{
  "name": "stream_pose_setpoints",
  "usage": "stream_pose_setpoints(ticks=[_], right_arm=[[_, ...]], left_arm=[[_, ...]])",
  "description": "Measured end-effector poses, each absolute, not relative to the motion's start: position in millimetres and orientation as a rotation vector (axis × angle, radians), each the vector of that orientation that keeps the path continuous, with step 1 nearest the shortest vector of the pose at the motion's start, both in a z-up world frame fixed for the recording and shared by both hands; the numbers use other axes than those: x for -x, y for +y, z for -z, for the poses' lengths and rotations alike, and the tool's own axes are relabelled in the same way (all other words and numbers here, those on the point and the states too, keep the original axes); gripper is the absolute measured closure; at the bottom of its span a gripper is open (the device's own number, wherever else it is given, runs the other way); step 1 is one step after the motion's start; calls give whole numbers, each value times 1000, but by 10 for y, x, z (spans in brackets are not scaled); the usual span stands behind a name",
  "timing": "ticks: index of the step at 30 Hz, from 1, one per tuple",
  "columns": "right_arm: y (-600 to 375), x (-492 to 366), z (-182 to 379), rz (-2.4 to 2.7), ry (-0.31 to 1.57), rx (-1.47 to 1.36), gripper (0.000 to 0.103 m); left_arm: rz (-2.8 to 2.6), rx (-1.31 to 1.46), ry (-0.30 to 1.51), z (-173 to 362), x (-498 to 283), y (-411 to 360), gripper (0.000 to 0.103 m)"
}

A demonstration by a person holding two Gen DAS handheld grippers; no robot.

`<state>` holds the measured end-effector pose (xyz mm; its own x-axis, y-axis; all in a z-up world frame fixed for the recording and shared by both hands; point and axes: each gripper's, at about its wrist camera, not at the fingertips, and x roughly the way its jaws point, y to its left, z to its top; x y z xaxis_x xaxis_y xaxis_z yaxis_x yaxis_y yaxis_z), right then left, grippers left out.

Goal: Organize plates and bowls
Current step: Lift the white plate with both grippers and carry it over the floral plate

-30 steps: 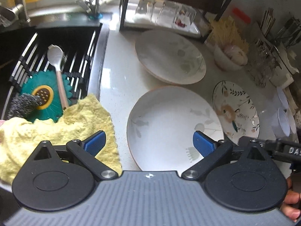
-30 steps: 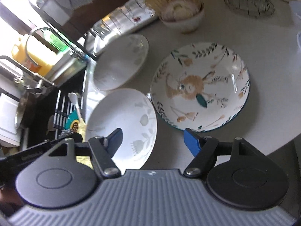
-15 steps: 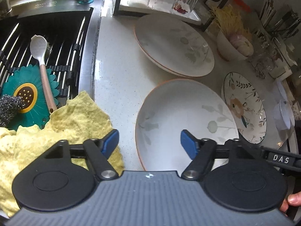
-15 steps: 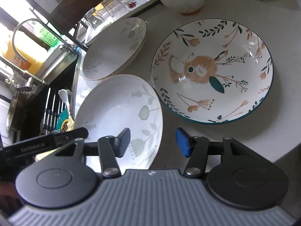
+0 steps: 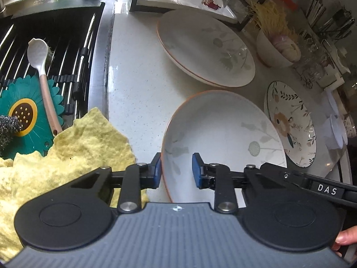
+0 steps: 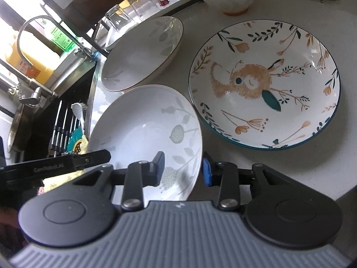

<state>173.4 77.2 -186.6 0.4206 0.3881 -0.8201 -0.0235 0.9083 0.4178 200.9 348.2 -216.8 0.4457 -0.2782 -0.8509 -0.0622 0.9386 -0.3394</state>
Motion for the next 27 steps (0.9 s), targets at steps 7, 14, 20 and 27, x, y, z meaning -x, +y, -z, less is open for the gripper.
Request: stream_pose_setpoints(ticks=[7, 14, 20, 27], right_arm=[[754, -1706, 1705, -312, 1066, -373, 67], [707, -1724, 1554, -354, 1028, -357, 69], [509, -1775, 1407, -380, 993, -396, 73], [174, -1860, 1142, -397, 901, -426, 73]], left_arm=[[142, 320, 1066, 1996, -1974, 3499, 73], [131, 321, 1005, 1710, -1959, 3463, 73], [152, 355, 975, 1469, -1958, 3393, 73], [174, 355, 916, 1157, -2052, 3113, 73]])
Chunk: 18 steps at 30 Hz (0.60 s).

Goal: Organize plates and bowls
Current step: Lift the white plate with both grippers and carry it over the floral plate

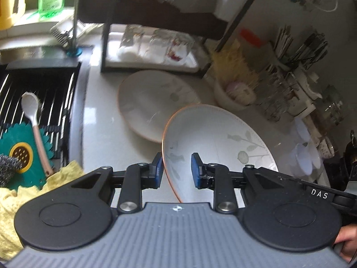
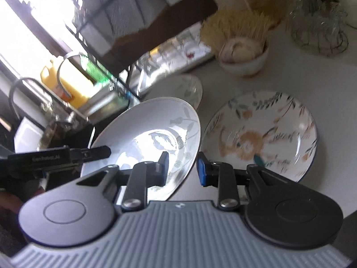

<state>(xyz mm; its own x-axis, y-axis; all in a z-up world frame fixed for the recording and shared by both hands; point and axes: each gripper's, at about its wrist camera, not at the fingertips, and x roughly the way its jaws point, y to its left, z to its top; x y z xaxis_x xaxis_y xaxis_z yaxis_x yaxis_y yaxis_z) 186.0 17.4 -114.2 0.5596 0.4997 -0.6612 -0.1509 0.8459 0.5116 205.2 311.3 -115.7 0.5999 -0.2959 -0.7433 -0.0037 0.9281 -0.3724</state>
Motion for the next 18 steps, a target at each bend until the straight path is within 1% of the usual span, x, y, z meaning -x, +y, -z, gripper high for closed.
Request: stream_pose_setpoints(ticks=[4, 9, 18], right_arm=[[-31, -1933, 1095, -389, 867, -446, 73], [-291, -1985, 1072, -383, 848, -425, 73], [-727, -2083, 1233, -366, 886, -364, 73]], left_arm=[[181, 351, 901, 1052, -2160, 2919, 73], [196, 337, 915, 1048, -2308, 2603, 73], [186, 376, 998, 1414, -2496, 2123, 73]])
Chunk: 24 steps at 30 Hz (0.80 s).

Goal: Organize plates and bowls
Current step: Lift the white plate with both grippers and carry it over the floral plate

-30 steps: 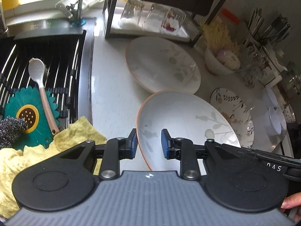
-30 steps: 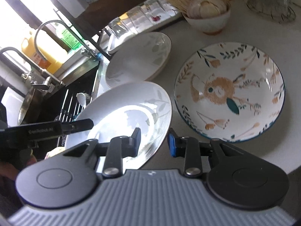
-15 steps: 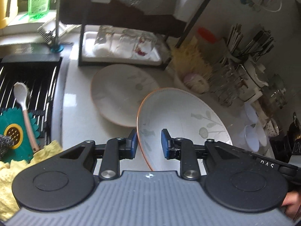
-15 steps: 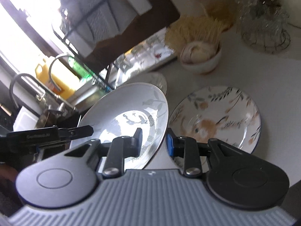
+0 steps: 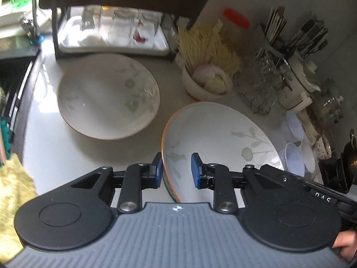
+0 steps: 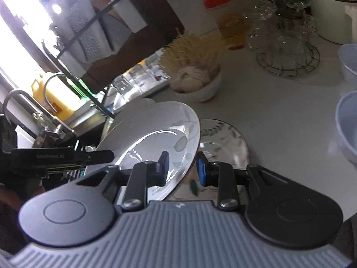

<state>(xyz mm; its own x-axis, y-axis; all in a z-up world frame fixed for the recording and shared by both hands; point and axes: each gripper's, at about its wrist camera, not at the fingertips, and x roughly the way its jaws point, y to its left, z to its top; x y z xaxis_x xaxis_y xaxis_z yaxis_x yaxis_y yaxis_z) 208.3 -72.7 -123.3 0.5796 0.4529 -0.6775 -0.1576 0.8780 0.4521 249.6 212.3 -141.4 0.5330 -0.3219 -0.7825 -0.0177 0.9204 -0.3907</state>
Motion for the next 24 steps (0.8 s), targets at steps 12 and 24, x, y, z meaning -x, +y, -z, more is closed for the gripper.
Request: stream_pose_setpoints(ticks=[12, 24], right_arm=[[-976, -2198, 1606, -362, 945, -314, 73], [-986, -2279, 1711, -372, 958, -255, 73]], left_arm=[[135, 373, 1125, 1830, -2774, 1768, 73], [77, 324, 1132, 1931, -2882, 1614, 73]])
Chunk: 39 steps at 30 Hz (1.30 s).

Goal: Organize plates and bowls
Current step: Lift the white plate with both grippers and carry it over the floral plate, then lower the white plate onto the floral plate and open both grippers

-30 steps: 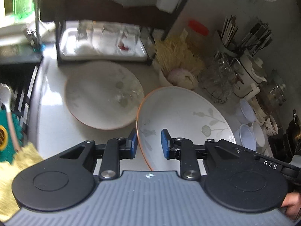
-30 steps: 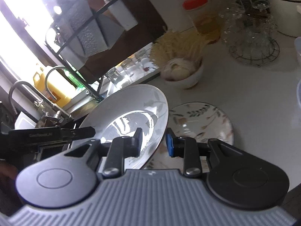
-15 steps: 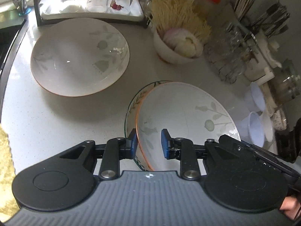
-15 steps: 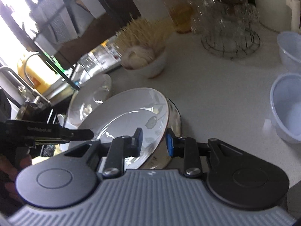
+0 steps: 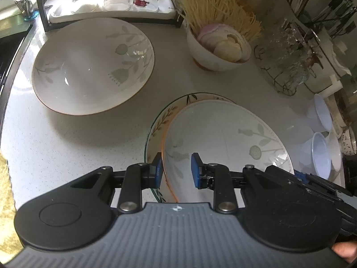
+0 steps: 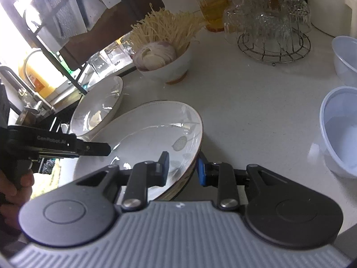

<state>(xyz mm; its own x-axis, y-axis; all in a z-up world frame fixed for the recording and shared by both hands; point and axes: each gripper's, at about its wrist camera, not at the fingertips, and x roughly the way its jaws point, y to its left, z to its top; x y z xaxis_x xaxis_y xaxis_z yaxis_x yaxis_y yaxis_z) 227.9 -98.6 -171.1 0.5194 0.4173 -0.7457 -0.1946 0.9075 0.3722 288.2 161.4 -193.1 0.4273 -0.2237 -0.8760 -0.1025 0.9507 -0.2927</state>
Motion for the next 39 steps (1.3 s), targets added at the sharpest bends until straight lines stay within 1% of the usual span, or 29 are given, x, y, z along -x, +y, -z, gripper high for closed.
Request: stream_pose_setpoints(ticks=[12, 17, 20, 23, 29, 30, 31, 34, 39], right_arm=[[-897, -2405, 1865, -364, 951, -196, 74], [-906, -2431, 1897, -355, 951, -231, 72], [-933, -2463, 1932, -349, 972, -282, 73], [-934, -2474, 1937, -345, 978, -299, 73], [-952, -2504, 1909, -313, 994, -299, 73], [-975, -2512, 1904, -304, 996, -311, 73], [-990, -2524, 1898, -295, 1000, -322, 73], [-988, -2526, 1884, -304, 1009, -321, 73], [-949, -2519, 1800, -300, 995, -276, 73]], left_arm=[[42, 217, 1150, 2013, -2959, 1470, 73], [45, 271, 1166, 2009, -2964, 1537, 71], [31, 376, 1176, 2023, -2952, 1659, 71], [24, 443, 1181, 2022, -2933, 1732, 69], [55, 490, 1201, 1991, -2854, 1804, 62], [56, 492, 1201, 1981, -2836, 1810, 60], [50, 481, 1202, 1963, -2819, 1799, 54], [71, 501, 1187, 1898, -2761, 1826, 48], [70, 490, 1143, 1719, -2683, 1843, 47]])
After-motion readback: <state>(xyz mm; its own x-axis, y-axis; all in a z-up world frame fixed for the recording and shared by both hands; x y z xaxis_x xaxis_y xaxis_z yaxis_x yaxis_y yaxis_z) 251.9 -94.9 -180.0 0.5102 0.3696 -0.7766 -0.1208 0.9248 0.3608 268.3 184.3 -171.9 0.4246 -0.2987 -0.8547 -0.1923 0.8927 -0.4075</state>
